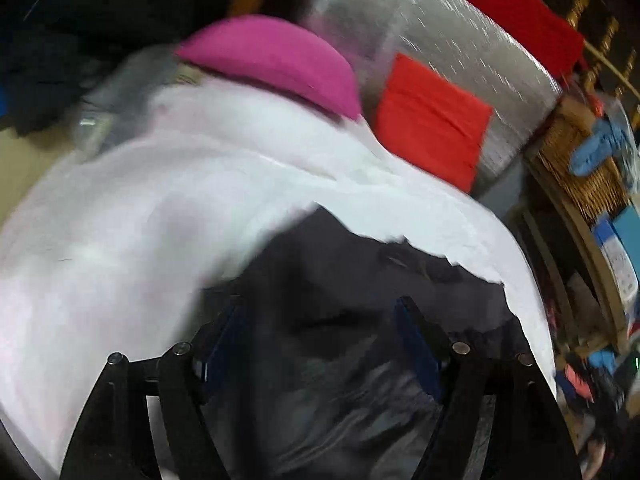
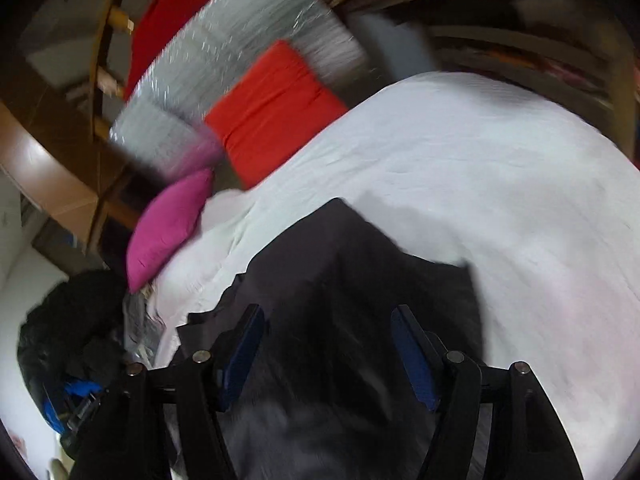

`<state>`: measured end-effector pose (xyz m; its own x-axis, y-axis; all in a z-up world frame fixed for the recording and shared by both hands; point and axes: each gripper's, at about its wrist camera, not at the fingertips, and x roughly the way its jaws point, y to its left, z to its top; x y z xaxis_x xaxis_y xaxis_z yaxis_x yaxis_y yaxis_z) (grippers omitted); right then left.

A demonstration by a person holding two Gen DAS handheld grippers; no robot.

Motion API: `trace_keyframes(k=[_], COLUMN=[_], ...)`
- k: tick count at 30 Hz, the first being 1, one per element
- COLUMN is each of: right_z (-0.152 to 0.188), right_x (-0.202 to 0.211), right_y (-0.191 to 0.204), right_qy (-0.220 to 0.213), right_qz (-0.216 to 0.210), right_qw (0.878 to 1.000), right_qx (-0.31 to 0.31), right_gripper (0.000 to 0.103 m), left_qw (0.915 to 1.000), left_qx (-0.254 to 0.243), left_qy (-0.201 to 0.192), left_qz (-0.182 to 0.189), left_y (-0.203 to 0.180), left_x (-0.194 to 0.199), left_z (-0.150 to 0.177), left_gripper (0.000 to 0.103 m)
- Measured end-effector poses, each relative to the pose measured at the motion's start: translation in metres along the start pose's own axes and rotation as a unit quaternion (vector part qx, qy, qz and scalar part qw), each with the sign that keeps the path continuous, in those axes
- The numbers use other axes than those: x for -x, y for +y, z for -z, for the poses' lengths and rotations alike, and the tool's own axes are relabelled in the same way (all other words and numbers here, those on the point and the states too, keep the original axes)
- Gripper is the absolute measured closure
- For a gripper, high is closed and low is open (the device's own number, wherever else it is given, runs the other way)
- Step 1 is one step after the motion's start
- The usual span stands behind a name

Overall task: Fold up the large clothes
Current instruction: 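Grasp the ribbed edge of the folded jacket with both tools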

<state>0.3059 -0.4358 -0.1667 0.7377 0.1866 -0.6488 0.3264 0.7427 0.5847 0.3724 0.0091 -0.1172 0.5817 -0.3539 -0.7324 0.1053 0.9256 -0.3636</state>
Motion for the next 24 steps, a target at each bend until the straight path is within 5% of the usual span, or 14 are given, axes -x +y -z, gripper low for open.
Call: trace_keyframes(k=[10, 15, 19, 22, 24], right_z=[-0.071, -0.079, -0.072, -0.065, -0.06], right_x=[-0.096, -0.149, -0.172, -0.174, -0.176], right_y=[0.018, 0.023, 0.033, 0.041, 0.05], right_qy=[0.035, 0.085, 0.092, 0.082, 0.078], right_qz=[0.061, 0.075, 0.108, 0.115, 0.129], right_qw=[0.996, 0.99, 0.981, 0.976, 0.969], right_qx=[0.056, 0.085, 0.132, 0.164, 0.197], right_gripper=[0.033, 0.033, 0.033, 0.035, 0.062], left_qw=[0.9943, 0.9828, 0.9774, 0.9735, 0.9715], left_qx=[-0.082, -0.161, -0.173, -0.195, -0.209], left_qy=[0.068, 0.09, 0.118, 0.116, 0.106], left_qz=[-0.009, -0.015, -0.025, -0.033, -0.035], left_y=[-0.034, -0.053, -0.051, -0.055, -0.059], left_x=[-0.092, -0.115, -0.139, -0.147, -0.146], left_z=[-0.035, -0.036, -0.03, -0.027, -0.026], left_gripper=[0.028, 0.058, 0.087, 0.092, 0.094])
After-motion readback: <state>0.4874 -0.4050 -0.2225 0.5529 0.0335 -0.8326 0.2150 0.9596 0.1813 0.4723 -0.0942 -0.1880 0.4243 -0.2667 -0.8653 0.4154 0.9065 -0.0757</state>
